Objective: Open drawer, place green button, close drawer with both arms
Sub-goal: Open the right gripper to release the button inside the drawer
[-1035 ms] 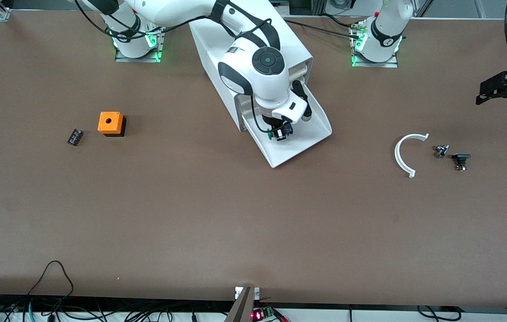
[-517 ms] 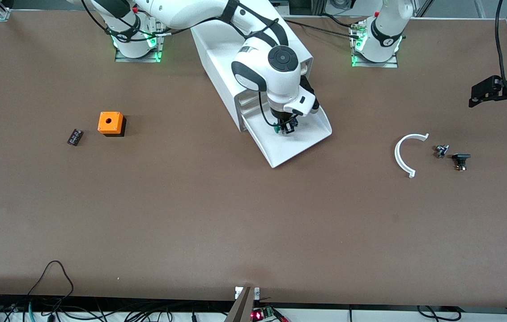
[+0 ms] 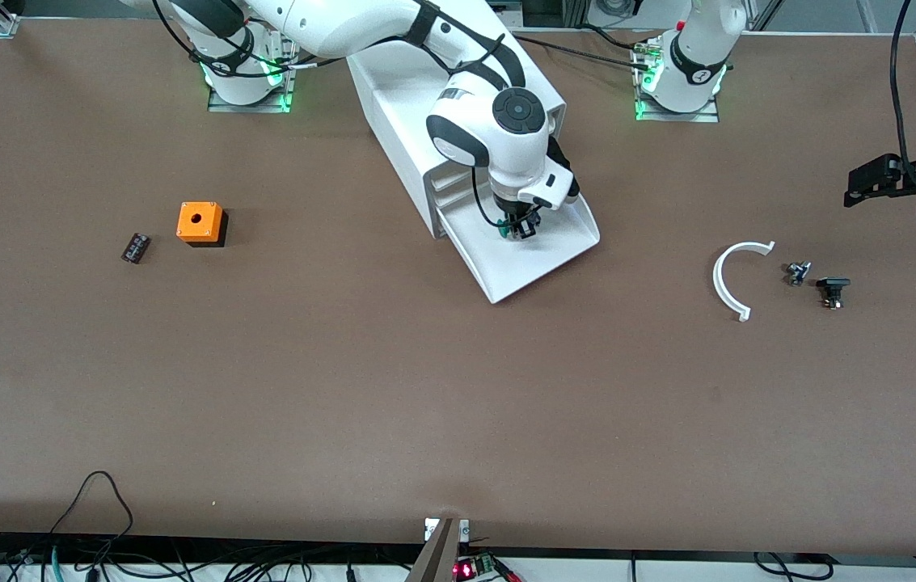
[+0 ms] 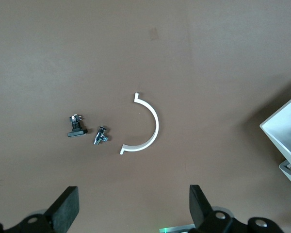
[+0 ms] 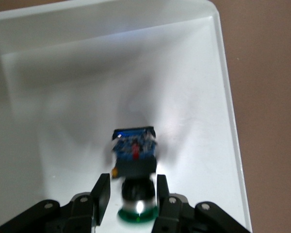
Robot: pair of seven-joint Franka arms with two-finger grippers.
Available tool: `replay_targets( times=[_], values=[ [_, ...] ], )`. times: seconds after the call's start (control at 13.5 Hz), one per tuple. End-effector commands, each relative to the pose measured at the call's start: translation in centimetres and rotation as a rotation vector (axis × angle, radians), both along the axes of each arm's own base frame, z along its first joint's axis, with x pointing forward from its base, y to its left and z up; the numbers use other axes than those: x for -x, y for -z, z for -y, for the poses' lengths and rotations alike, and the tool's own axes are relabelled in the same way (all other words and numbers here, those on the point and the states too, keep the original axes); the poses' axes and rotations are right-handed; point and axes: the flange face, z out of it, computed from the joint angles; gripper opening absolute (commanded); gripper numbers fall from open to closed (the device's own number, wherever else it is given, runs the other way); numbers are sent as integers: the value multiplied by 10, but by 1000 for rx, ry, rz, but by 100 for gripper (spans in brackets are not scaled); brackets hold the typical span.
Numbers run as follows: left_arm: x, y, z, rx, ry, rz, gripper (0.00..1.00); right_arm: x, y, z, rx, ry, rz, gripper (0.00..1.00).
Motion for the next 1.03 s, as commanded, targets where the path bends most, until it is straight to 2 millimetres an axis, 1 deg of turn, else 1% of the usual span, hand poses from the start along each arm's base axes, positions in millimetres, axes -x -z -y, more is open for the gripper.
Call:
replay_targets(
  times=[0.0, 0.15, 0.3, 0.44, 0.52, 0.59, 0.67, 0.74, 0.81, 0.89, 0.96],
  values=[
    [-2, 0, -3, -24, -5, 16, 100, 1, -9, -6, -20, 71, 13, 100],
    [-5, 3, -5, -36, 1, 18, 100, -2, -23, -9, -42, 112, 23, 100],
    [-8, 9, -5, -31, 1, 16, 100, -11, -53, -7, -75, 165, 45, 100],
    [-15, 19, 3, -22, 3, 14, 100, -21, -90, 2, -110, 251, 72, 100],
    [-22, 33, 11, -6, -6, 2, 100, -34, -107, 12, -130, 298, 87, 100],
    [-27, 48, 22, 31, -50, -1, 100, -43, -127, 23, -149, 353, 97, 100],
    [-29, 66, 32, 47, -84, 1, 100, -57, -143, 37, -167, 444, 102, 100],
    [-30, 82, 47, 65, -106, 10, 100, -72, -147, 51, -176, 528, 98, 100],
    [-32, 95, 57, 82, -138, 23, 100, -79, -154, 58, -190, 618, 95, 100],
    [-32, 106, 67, 93, -161, 33, 100, -96, -158, 73, -213, 752, 87, 100],
    [-32, 120, 81, 96, -176, 37, 100, -115, -162, 92, -226, 861, 83, 100]
  ],
)
